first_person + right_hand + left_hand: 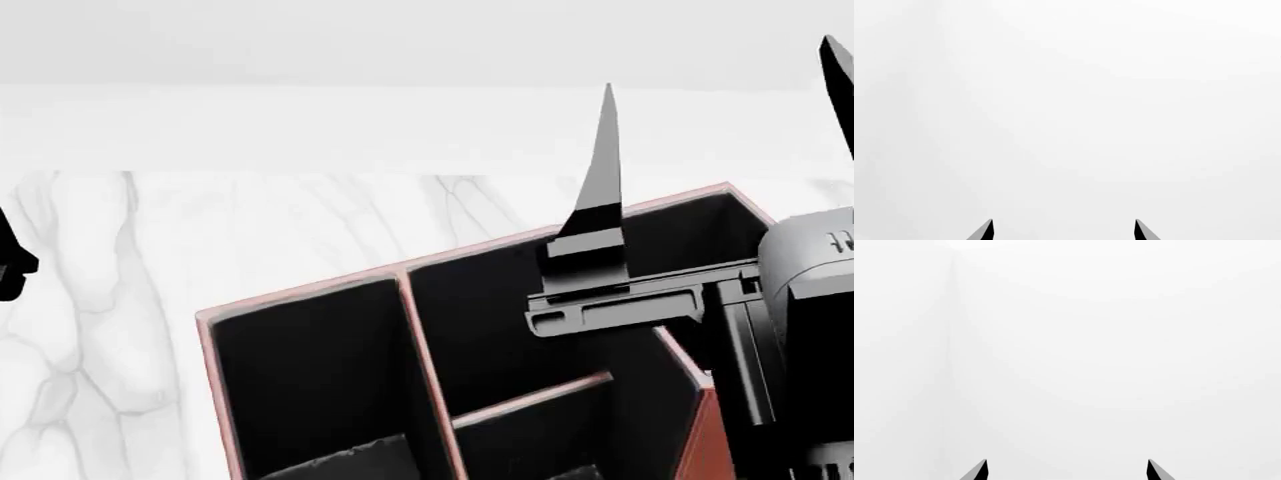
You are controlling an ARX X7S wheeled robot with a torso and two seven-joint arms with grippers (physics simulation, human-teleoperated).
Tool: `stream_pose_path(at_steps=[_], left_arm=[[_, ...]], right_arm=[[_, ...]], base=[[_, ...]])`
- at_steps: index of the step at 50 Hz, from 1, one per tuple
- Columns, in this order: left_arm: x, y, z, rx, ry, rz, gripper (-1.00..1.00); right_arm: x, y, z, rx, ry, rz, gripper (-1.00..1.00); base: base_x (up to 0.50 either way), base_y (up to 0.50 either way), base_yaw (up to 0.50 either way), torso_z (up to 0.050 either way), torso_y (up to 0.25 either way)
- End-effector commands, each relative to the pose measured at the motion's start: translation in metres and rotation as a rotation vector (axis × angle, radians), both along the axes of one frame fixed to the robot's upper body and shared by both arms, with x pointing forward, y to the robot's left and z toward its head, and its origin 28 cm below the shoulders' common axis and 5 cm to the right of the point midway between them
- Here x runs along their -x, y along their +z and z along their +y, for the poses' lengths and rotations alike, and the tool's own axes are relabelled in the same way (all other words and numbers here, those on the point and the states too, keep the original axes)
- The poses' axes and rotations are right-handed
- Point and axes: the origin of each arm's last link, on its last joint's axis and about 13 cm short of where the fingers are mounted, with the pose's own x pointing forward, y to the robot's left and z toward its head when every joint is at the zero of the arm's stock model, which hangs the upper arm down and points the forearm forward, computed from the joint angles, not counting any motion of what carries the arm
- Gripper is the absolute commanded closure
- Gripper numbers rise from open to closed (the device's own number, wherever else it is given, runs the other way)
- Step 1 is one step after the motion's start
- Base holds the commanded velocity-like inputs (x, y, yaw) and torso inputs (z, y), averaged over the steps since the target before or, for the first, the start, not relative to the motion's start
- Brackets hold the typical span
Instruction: Pick up the book and place it in the front compartment of the caddy.
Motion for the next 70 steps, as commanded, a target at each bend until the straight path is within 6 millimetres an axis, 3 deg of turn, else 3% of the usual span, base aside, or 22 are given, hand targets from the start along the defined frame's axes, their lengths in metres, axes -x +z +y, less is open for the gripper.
stream_pose_path(at_steps=[1,14,19,31,53,70], left_arm=[[0.000,-0.001,0.002,0.012,0.001,-0.007,-1.00],[0.001,-0.001,0.002,0.012,0.001,-0.013,-1.00],[0.001,0.000,0.002,0.004,0.002,-0.014,-1.00],[0.001,0.002,0.003,0.002,0.004,-0.016,-1.00],[0.000,0.002,0.003,-0.004,0.009,-0.013,-1.00],[0.001,0.001,0.003,-0.005,0.010,-0.010,-1.00]], right_arm=[[0.012,0.012,-0.029,0.017,-0.023,0.028,-1.00],[0.034,0.019,-0.059,0.140,0.081,0.063,-1.00],[0.039,0.012,-0.068,0.217,0.128,0.124,-1.00],[0.051,-0.001,-0.086,0.224,0.216,0.238,-1.00],[0.088,-0.016,-0.088,0.364,0.502,0.425,-1.00],[0.100,-0.028,-0.083,0.459,0.550,0.522,-1.00]], base=[[0.00,0.00,0.00,0.000,0.000],[0.00,0.00,0.00,0.000,0.000],[0.00,0.00,0.00,0.000,0.000],[0.00,0.00,0.00,0.000,0.000],[0.00,0.00,0.00,0.000,0.000],[0.00,0.00,0.00,0.000,0.000]])
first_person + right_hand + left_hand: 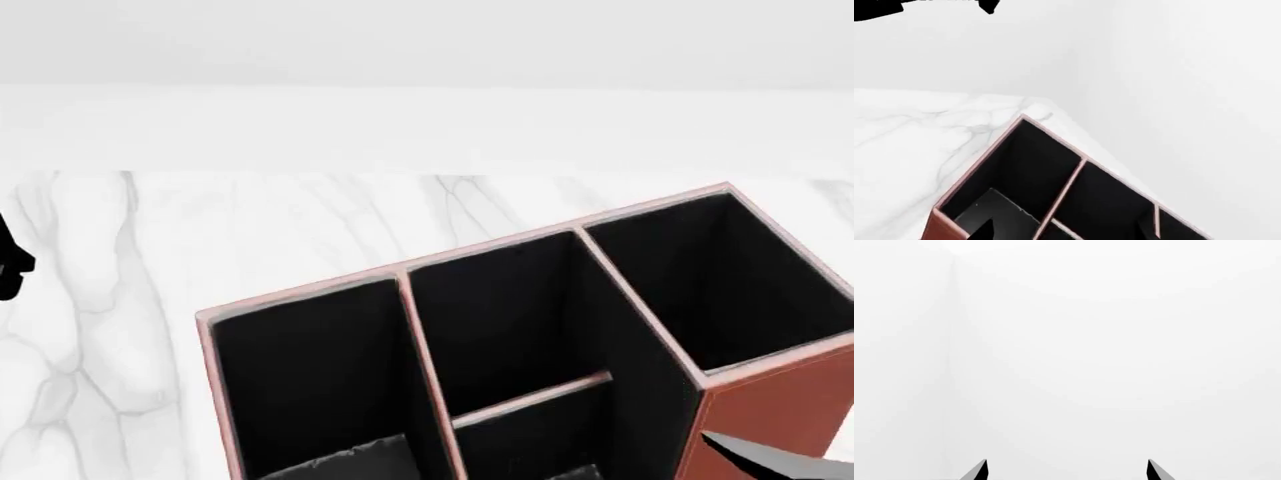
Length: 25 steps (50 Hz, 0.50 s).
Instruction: Pick up the book and place it in the front compartment of the caddy.
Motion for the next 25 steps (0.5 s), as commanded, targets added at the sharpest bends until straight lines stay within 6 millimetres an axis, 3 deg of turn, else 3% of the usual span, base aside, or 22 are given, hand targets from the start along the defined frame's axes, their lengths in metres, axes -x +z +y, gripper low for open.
stream_pose_path(at_steps=[1,25], left_arm=[[0.0004,0.0000,0.0018,0.012,0.000,-0.006,-1.00],[0.0002,0.0019,0.0017,0.009,0.001,-0.007,-1.00]], right_arm=[[0.0097,-0.0063,0.0007,0.071,0.031,0.048,-1.00],[0.0015,-0.0078,0.0021,0.188,0.049,0.168,-1.00]], base=[[0.00,0.00,0.00,0.000,0.000],[0.00,0.00,0.00,0.000,0.000]])
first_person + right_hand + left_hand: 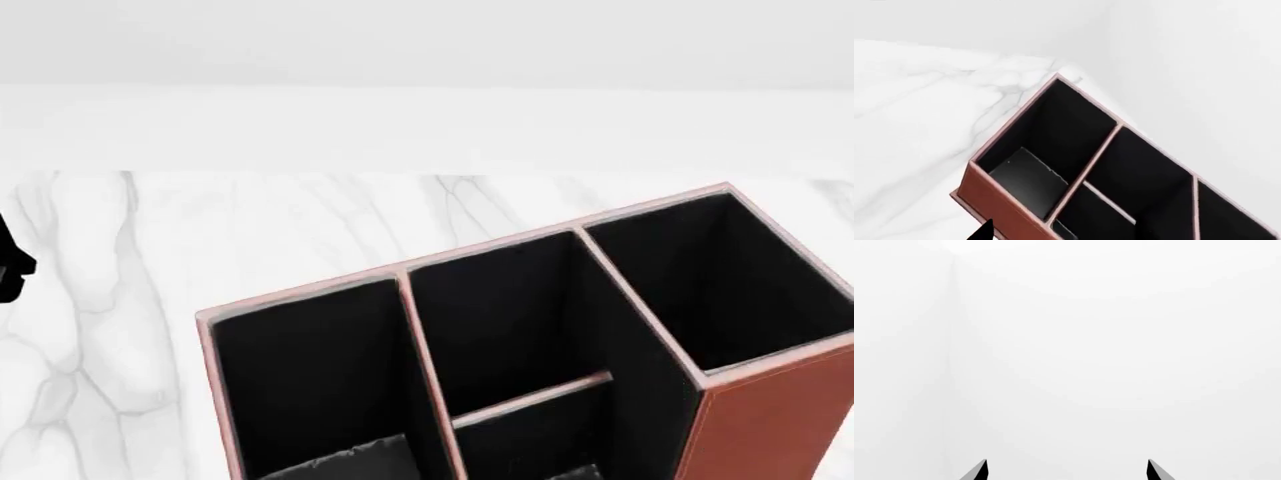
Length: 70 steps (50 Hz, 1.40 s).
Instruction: Pick up the book and place it in the front compartment of the caddy.
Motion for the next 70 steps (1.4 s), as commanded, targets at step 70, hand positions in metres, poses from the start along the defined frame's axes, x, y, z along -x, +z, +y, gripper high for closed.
stream_pose_path(at_steps=[70], left_arm=[[0.000,0.001,0.004,0.014,0.011,-0.008,-1.00]], right_arm=[[0.004,-0.044,0.002,0.333,0.040,0.320,-1.00]], base=[[0.00,0.00,0.00,0.000,0.000]])
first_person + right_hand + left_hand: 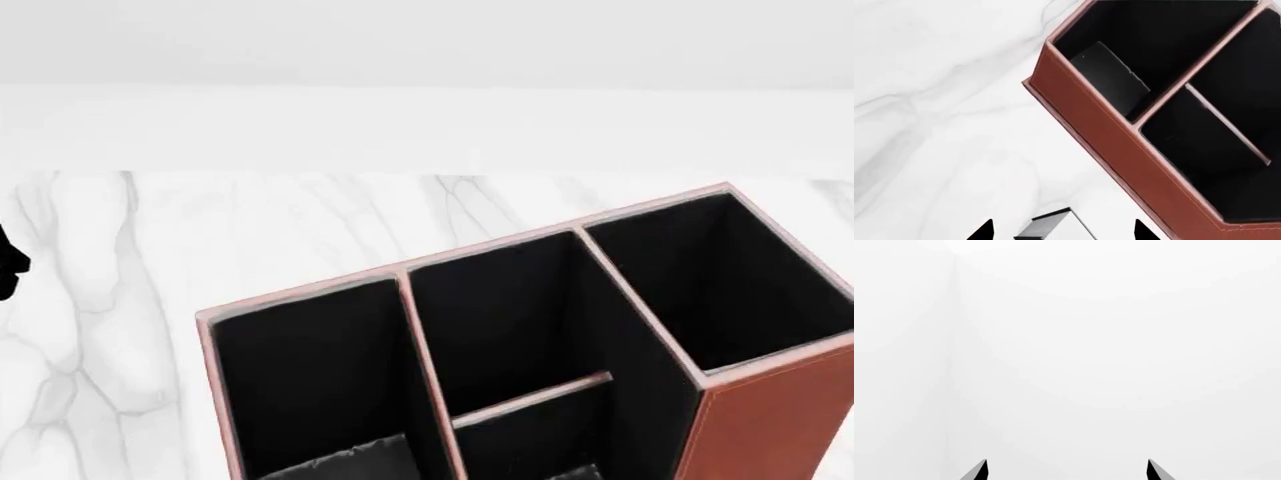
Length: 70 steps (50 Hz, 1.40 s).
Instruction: Pick up the book and place it in the front compartment of the caddy.
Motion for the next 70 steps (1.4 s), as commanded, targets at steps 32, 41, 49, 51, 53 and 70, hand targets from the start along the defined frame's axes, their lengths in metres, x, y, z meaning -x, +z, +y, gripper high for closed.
stream_pose_path(at_steps=[32,41,49,51,53,70], left_arm=[[-0.001,-0.001,0.002,0.016,0.002,-0.005,-1.00],[0.000,-0.001,0.002,0.018,0.001,-0.004,-1.00],[-0.001,0.000,0.002,0.018,0.001,-0.006,-1.00],[-0.001,0.000,0.002,0.018,0.001,-0.006,-1.00],[-0.001,0.000,0.002,0.018,0.001,-0.006,-1.00],[-0.001,0.000,0.002,0.020,0.001,-0.006,-1.00]], right_arm=[[-0.005,-0.014,-0.008,0.077,-0.059,0.058,-1.00],[-0.007,-0.009,-0.008,0.050,-0.070,0.032,-1.00],[-0.008,-0.006,-0.008,0.032,-0.071,-0.009,-1.00],[-0.008,-0.006,-0.008,0.032,-0.071,-0.009,-1.00],[-0.008,-0.006,-0.008,0.032,-0.071,-0.009,-1.00],[-0.008,-0.001,-0.010,0.053,-0.069,-0.017,-1.00]], base=[[0.00,0.00,0.00,0.000,0.000],[0.00,0.00,0.00,0.000,0.000],[0.00,0.00,0.00,0.000,0.000],[0.00,0.00,0.00,0.000,0.000],[0.00,0.00,0.00,0.000,0.000],[0.00,0.00,0.00,0.000,0.000]])
